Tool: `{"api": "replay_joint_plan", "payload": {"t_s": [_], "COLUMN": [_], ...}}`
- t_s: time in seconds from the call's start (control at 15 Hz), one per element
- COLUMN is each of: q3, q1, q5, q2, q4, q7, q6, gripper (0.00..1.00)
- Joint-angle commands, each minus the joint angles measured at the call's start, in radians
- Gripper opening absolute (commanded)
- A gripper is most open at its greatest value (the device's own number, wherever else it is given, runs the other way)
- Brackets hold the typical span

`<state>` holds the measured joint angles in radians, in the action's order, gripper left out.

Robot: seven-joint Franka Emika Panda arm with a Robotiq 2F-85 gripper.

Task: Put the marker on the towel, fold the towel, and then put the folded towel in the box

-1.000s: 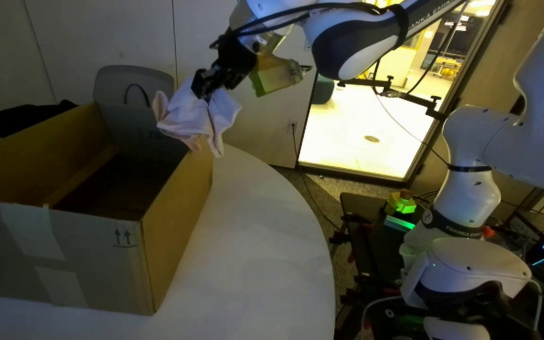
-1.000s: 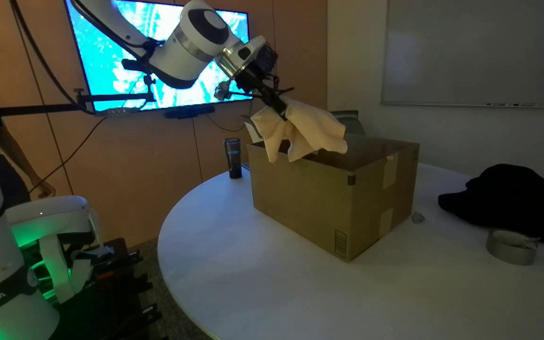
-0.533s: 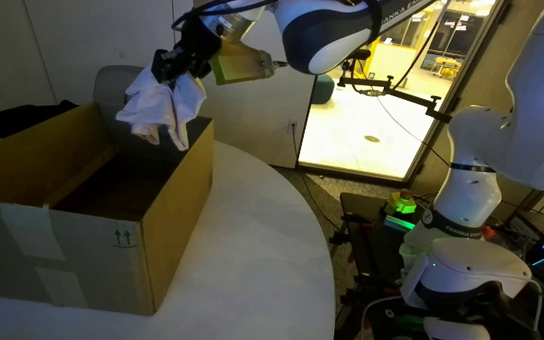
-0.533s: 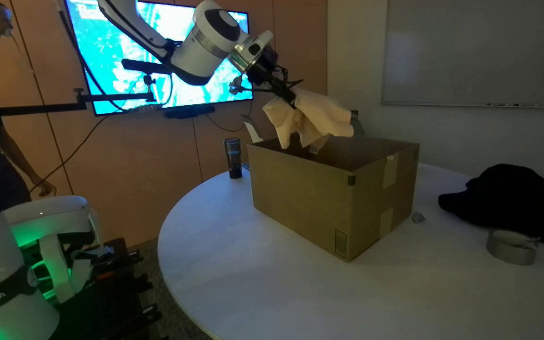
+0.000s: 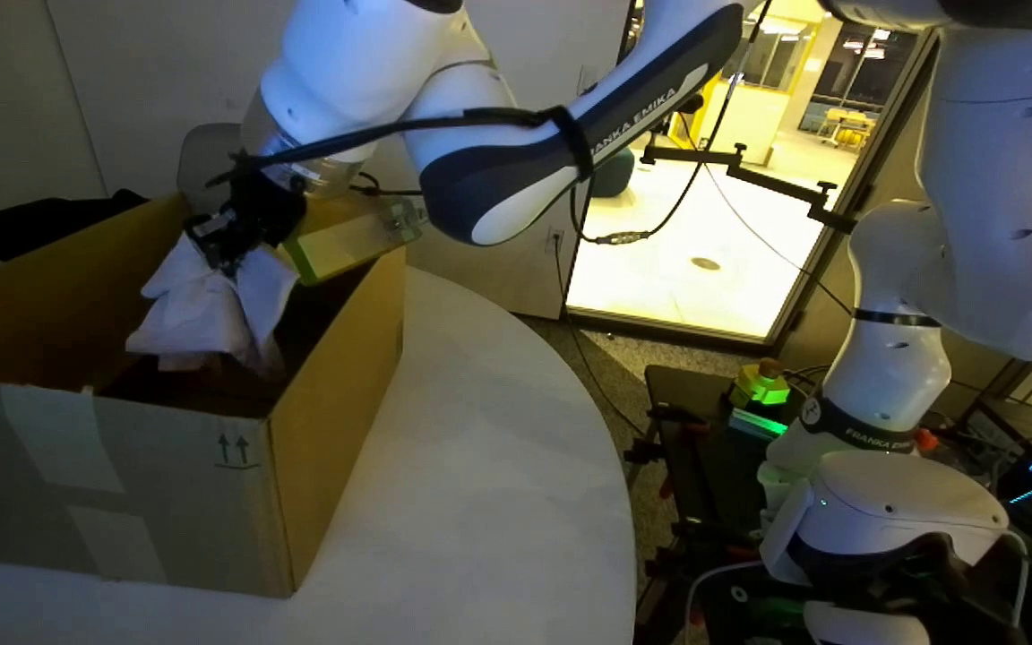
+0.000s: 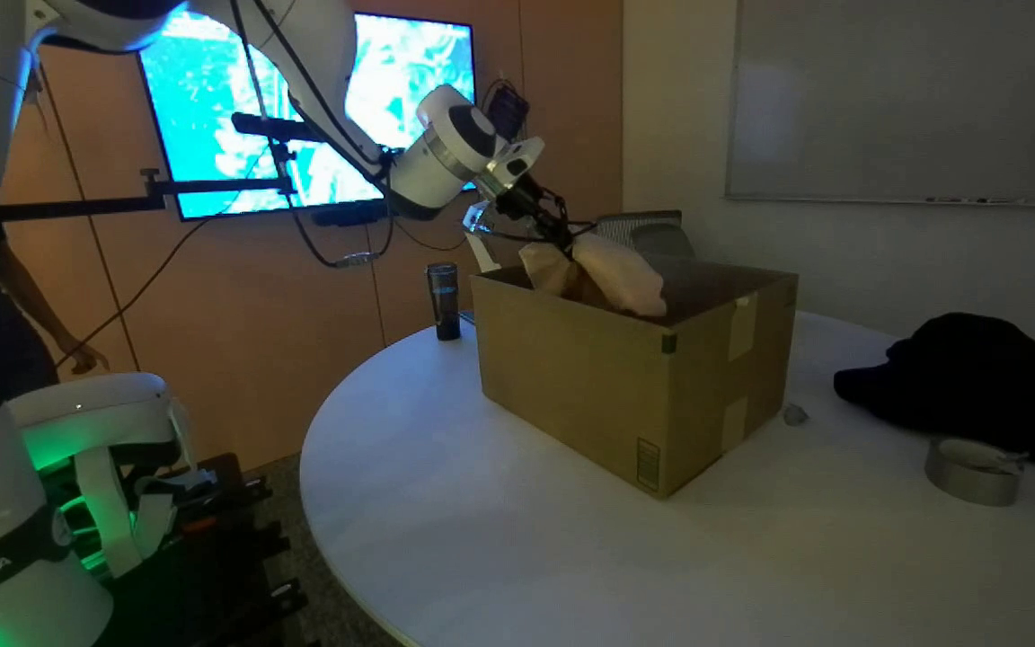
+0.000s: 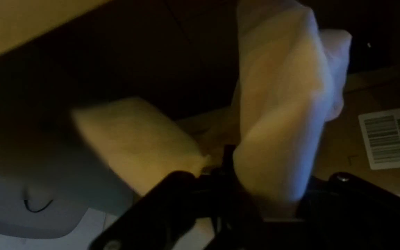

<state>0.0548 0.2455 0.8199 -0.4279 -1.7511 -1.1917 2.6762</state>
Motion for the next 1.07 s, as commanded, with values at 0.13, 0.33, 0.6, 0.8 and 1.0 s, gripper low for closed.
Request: {"api": "replay_joint_plan", "payload": {"t_s": [0.13,0.33,0.6,0.8,1.0], "q3": [-0.01,-0.018,-0.153,-0.317,-0.282], "q1": [-0.024,-0.044,-0.16,-0.292,-0.266], "q5": [-0.11,-0.202,-0.447,-0.661,-0.906], "q2": [-0.076,-0.033,0.097,0.245,0.394], "q4": [0.089,0.045,-0.105,-0.245,-0.324], "q7": [0.146,0.253,0.553,0.783,0.982], "q6": [0.012,-0.013,-0.031,-0.143,-0.355], "gripper": [0.69,0.91,1.0,1.0,1.0]}}
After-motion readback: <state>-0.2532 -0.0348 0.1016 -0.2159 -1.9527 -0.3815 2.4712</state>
